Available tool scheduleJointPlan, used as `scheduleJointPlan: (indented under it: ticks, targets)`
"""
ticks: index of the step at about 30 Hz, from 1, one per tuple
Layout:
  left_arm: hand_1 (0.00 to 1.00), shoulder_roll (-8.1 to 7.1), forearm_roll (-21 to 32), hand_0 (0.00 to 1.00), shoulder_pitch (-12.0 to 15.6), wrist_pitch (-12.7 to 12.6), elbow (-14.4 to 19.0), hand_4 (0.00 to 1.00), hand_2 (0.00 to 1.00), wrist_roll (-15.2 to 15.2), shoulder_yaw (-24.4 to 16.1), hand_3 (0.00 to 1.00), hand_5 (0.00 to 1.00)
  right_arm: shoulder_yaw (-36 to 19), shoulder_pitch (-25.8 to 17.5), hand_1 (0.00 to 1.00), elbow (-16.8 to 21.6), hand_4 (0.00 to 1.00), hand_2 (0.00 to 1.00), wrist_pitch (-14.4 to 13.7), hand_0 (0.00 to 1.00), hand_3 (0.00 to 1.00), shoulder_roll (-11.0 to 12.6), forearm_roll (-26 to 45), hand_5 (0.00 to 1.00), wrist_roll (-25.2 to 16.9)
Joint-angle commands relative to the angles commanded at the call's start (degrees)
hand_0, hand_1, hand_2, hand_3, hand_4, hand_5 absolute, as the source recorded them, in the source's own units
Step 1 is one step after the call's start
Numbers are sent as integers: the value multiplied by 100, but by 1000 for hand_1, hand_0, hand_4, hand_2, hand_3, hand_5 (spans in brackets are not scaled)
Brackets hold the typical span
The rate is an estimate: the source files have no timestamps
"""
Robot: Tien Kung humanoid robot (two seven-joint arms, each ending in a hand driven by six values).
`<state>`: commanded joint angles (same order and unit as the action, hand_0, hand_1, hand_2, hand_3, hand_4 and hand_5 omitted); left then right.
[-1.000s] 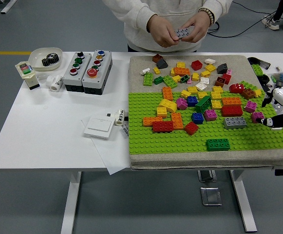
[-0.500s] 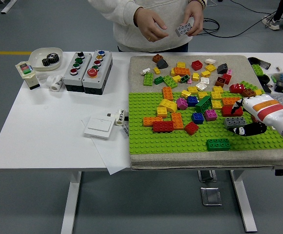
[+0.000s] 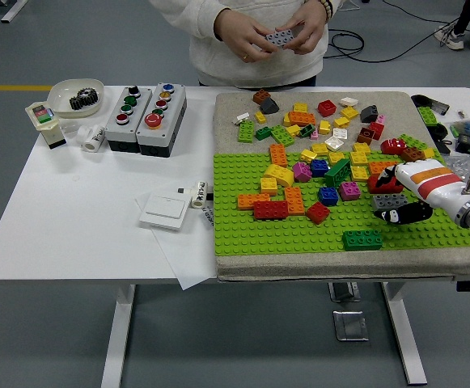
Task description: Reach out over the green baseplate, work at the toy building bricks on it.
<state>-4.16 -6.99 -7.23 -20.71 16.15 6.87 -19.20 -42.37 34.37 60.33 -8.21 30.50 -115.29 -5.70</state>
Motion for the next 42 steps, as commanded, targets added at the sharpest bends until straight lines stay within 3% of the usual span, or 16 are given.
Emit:
scheduleJointPlan:
  ticks: [12,42]
  targets:
    - [697,1,-49,607,-12,0,8,564,660,26,-22,551,624,31,88,499,-430,824,554,-58,492,638,-132,-41,406,-129]
    - [697,-1,-238,607,-66,-12,39,565,663,114,-122,551,625,276,305,480,-1063,781,538,-243,485,577,-329,-295,398,-437]
